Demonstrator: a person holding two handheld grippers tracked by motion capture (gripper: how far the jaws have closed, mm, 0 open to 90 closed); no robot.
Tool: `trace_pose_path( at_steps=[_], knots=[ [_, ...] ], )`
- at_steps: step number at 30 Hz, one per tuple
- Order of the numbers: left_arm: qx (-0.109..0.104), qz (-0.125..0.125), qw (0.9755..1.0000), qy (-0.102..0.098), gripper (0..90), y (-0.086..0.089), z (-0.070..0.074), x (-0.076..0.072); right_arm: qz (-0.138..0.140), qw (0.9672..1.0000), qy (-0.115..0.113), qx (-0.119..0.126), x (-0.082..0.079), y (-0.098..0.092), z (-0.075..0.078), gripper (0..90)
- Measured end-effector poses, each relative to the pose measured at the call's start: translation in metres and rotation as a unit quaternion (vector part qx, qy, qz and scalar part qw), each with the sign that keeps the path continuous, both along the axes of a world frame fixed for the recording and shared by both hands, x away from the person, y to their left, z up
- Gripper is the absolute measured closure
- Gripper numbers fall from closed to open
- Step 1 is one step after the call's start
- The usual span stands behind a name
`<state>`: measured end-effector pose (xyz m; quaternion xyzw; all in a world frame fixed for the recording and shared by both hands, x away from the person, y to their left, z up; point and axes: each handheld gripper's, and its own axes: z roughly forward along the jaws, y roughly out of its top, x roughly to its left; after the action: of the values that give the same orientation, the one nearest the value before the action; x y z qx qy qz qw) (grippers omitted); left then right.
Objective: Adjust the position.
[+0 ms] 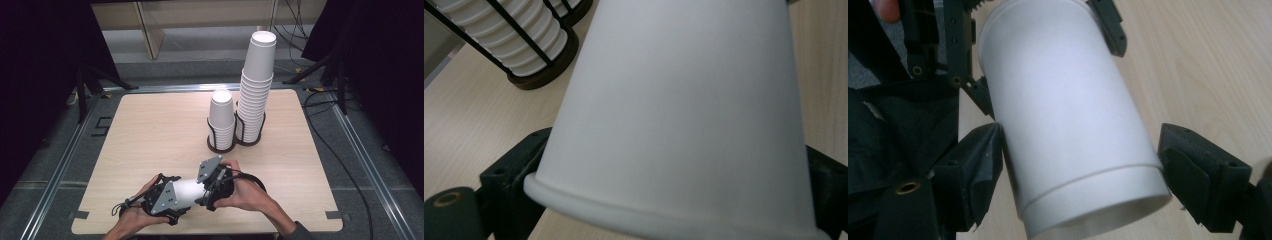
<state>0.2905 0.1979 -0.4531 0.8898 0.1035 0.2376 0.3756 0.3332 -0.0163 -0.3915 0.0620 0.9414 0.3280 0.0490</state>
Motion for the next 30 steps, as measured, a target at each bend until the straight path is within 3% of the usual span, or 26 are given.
trace_pose_path(
  at_steps=[2,3,6,13,15,21,22,30],
  knots=[
    [0.008,-0.003,1.0,-0.001,8.3,0.0,0.0,0.0,0.008,0.9999,-0.003,-0.014,0.0,0.003,-0.003,18.8],
    [-0.005,-0.001,1.0,0.003,8.3,-0.001,-0.001,-0.001,0.013,0.9997,-0.001,-0.022,-0.001,0.005,-0.006,18.3],
    [0.007,-0.01,0.9999,0.004,8.4,-0.001,-0.001,-0.001,0.02,0.9993,-0.001,-0.033,-0.001,0.006,-0.008,18.3],
    [0.012,-0.026,0.9996,0.004,8.4,-0.001,0.0,-0.002,0.036,0.9983,-0.003,-0.045,-0.002,0.01,-0.012,18.5],
    [0.01,-0.034,0.9994,0.003,8.3,-0.001,0.0,-0.002,0.046,0.9975,-0.003,-0.053,-0.003,0.012,-0.015,18.7],
    [0.029,-0.052,0.9982,0.001,8.3,-0.001,0.0,-0.004,0.06,0.9957,0.003,-0.071,-0.006,0.015,-0.02,20.2],
    [0.029,-0.054,0.9981,0.002,8.3,-0.002,0.0,-0.004,0.074,0.9943,0.0,-0.077,-0.005,0.016,-0.022,21.1],
    [0.034,-0.065,0.9973,-0.004,8.1,-0.004,-0.002,-0.006,0.081,0.9933,0.007,-0.082,-0.005,0.015,-0.025,22.1]
  ],
)
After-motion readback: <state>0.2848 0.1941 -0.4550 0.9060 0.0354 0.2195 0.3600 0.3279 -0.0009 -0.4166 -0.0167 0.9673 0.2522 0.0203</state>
